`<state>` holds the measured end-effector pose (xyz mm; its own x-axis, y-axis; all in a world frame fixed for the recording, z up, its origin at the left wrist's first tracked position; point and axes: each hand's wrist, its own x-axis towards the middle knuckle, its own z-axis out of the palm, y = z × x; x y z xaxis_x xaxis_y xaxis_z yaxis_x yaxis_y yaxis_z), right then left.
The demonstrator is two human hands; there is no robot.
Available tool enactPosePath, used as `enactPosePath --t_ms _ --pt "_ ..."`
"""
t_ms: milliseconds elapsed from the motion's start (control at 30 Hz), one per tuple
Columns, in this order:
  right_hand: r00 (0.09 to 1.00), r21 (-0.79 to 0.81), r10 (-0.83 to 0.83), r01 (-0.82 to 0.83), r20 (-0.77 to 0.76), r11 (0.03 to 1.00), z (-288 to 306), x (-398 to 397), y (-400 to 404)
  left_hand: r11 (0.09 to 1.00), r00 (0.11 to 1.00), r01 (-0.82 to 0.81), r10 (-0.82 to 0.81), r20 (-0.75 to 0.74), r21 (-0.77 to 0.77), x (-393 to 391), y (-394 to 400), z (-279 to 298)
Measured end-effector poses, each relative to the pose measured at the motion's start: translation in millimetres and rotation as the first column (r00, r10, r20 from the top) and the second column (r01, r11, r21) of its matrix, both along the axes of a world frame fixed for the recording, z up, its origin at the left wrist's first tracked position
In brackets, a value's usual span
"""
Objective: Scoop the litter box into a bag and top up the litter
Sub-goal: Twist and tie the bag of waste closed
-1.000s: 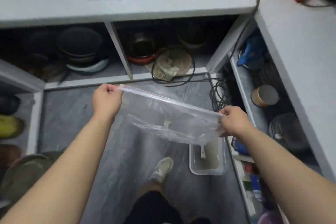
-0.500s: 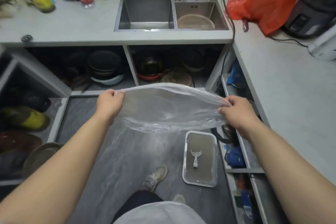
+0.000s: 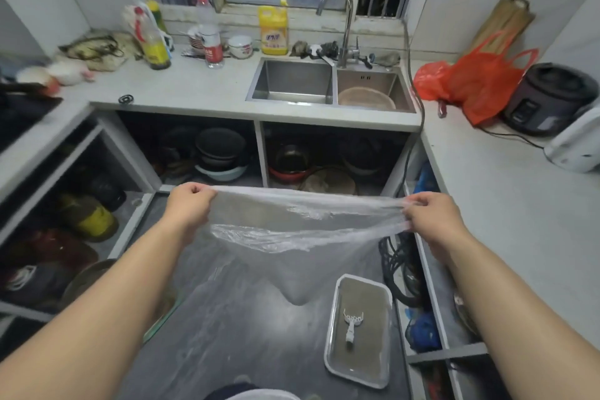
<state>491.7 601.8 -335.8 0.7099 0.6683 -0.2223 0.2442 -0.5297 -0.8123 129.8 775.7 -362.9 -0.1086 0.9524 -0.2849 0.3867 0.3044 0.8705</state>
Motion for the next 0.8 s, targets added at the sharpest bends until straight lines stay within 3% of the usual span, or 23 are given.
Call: enactPosePath --t_ms 200,367,433,500,600,700,800 --pt "0.987 -0.117 0.071 -0.054 0.141 0.992 9 -23 17 0.998 0.996 -0.051 0.054 0.073 -0.047 -44 17 7" --pt "0.982 -0.119 0.146 -0.132 0.123 0.984 39 -56 42 0.997 0.996 0.068 -0.066 0.065 -0.038 -71 30 24" --pt "0.982 -0.075 0.188 -0.185 0.031 0.98 52 -71 53 0.993 0.993 0.113 -0.114 0.042 0.028 -74 37 35" --pt "0.962 0.024 0.208 -0.207 -0.174 0.978 64 -80 62 0.988 0.99 0.13 -0.134 0.053 0.079 -76 45 45" --pt "0.895 0.135 0.189 -0.146 -0.404 0.98 80 -80 72 0.989 0.99 0.047 -0.065 0.126 0.14 -92 65 56" --pt "0.842 0.185 0.213 -0.137 -0.496 0.973 94 -74 74 0.986 0.983 -0.066 0.038 0.178 0.152 -108 84 67" --pt "0.837 0.213 0.236 -0.146 -0.495 0.966 102 -73 74 0.993 0.955 -0.1 0.078 0.285 0.065 -114 96 73"
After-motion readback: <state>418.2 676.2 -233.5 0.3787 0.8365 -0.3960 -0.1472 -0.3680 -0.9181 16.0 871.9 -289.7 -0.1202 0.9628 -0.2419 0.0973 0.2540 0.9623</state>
